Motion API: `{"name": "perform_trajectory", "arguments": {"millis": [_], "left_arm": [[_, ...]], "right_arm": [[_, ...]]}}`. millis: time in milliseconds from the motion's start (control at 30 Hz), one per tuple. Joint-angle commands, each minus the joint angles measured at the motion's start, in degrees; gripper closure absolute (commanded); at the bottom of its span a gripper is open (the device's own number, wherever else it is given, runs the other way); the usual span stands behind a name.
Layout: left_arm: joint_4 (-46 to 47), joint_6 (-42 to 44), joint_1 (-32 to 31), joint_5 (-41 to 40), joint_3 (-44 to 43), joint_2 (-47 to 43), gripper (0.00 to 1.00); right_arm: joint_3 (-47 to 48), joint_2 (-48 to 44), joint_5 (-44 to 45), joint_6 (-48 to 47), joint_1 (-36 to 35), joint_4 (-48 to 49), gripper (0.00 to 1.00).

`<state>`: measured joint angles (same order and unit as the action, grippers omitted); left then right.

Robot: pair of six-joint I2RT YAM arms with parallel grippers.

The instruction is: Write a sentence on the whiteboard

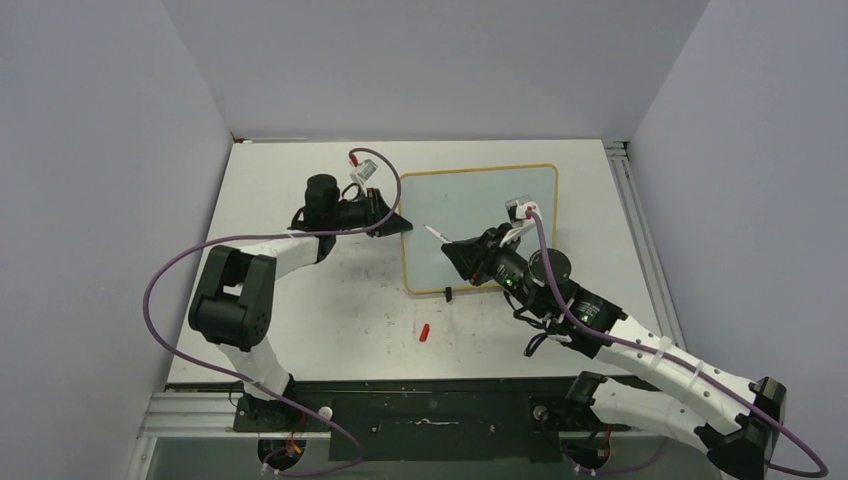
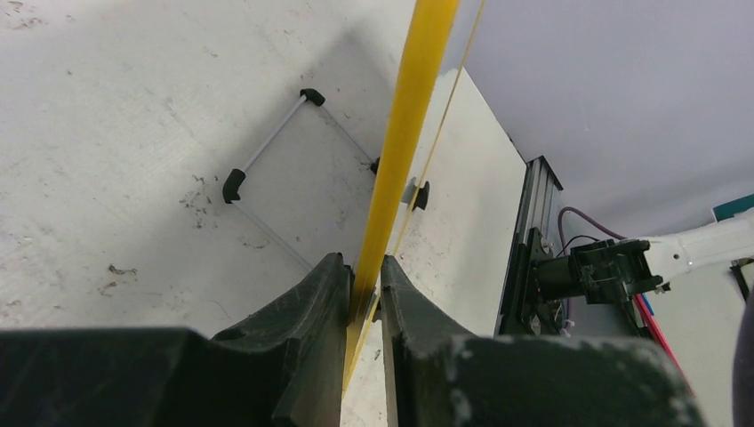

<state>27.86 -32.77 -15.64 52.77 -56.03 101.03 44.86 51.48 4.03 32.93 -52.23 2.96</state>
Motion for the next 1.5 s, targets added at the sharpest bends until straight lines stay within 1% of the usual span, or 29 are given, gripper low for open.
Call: {"name": "perform_trajectory", "arguments": {"millis": [0, 100, 300, 433, 533, 700, 900, 1100, 1167, 1233, 1300, 1467], "left_arm": [[-1.25, 1.67, -1.85, -0.79, 2.71, -4.94, 0.85], [-2.87, 2.4, -2.18, -1.51, 4.36, -6.11, 0.85], [-4.67, 3.14, -5.12, -2.4, 6.53, -7.98, 0.84], [-6.58, 3.59, -4.96, -3.23, 6.36, -8.71, 0.74], [-7.34, 3.58, -4.55, -3.58, 5.65, -8.95, 0.61], [-7.35, 3.69, -3.63, -4.23, 4.45, -10.11, 0.47], [-7.11, 1.7, -1.85, -4.92, 2.05, -11.21, 0.37], [-7.31, 1.75, -1.57, -5.45, 0.97, -11.27, 0.37], [-7.28, 1.7, -1.53, -5.35, 0.78, -10.97, 0.41], [-7.3, 1.72, -1.5, -5.16, 0.79, -11.1, 0.43], [-7.28, 1.86, -1.5, -5.18, 0.91, -11.2, 0.48], [-7.92, 2.2, -1.5, -5.07, 0.94, -11.31, 0.53]], "right_arm": [[-0.45, -2.38, 0.26, 0.43, -0.29, 0.76, 0.95], [-0.86, -3.23, 0.54, 0.59, -0.27, 0.44, 0.95], [-0.88, -3.93, 1.01, 0.17, -0.34, -0.57, 0.95], [-0.12, -4.17, 1.5, -0.36, -0.46, -2.04, 0.95], [1.02, -4.6, 1.2, -0.28, -0.75, -2.76, 0.95], [2.06, -5.03, 2.34, -1.08, -1.26, -6.53, 0.95], [2.55, -3.97, 1.81, -1.55, -1.21, -6.44, 0.95], [4.06, -1.06, 0.53, -3.04, 0.32, -6.1, 0.95], [3.69, 0.31, -2.68, -3.09, 2.95, -4.63, 0.95], [3.13, 1.67, -7.03, -2.64, 7.08, -3.52, 0.95], [3.02, 3.14, -9.75, -2.63, 9.13, -0.84, 0.95], [4.49, 6.57, -9.09, -5.11, 9.31, 0.24, 0.95]]}}
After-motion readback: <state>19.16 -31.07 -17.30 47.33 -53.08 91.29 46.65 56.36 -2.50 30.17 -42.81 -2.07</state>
